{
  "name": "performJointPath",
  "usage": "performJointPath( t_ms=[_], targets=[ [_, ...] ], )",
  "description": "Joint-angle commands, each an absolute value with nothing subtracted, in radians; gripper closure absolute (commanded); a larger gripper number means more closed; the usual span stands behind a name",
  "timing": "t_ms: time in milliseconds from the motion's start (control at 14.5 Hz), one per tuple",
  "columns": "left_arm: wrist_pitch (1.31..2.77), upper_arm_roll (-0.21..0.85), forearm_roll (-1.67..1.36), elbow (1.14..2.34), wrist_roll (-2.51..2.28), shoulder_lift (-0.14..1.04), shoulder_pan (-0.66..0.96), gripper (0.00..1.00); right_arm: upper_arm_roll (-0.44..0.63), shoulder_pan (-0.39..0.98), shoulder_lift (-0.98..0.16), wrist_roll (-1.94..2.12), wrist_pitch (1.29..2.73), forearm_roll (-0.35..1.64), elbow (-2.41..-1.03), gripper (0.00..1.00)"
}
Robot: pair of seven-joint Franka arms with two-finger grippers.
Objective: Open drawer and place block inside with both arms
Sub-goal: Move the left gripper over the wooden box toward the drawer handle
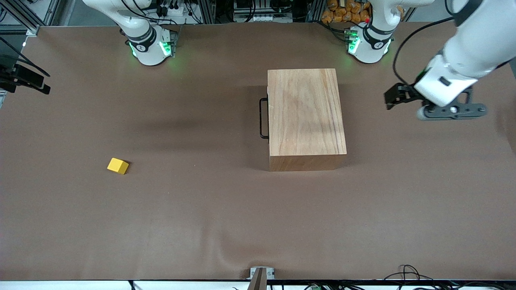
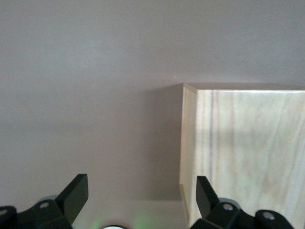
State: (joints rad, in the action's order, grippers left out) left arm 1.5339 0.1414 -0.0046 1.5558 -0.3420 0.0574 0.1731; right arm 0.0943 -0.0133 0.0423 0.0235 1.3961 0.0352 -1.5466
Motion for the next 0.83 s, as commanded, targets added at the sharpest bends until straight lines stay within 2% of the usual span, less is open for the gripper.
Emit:
performJointPath(
  t_ms=[0,760],
  targets=[
    [1.528,0.146,-0.008,1.545,-0.48,0.084,0.256,0.0,0.101,0.002,0.048,0.014,1.413,0.021,-1.577,0.0],
    [1.546,0.14,0.0,1.347,-0.986,0.34,0.613,0.0,0.103,-0.005,0.057,0.02,1.427,0.041,-1.595,0.0]
  ],
)
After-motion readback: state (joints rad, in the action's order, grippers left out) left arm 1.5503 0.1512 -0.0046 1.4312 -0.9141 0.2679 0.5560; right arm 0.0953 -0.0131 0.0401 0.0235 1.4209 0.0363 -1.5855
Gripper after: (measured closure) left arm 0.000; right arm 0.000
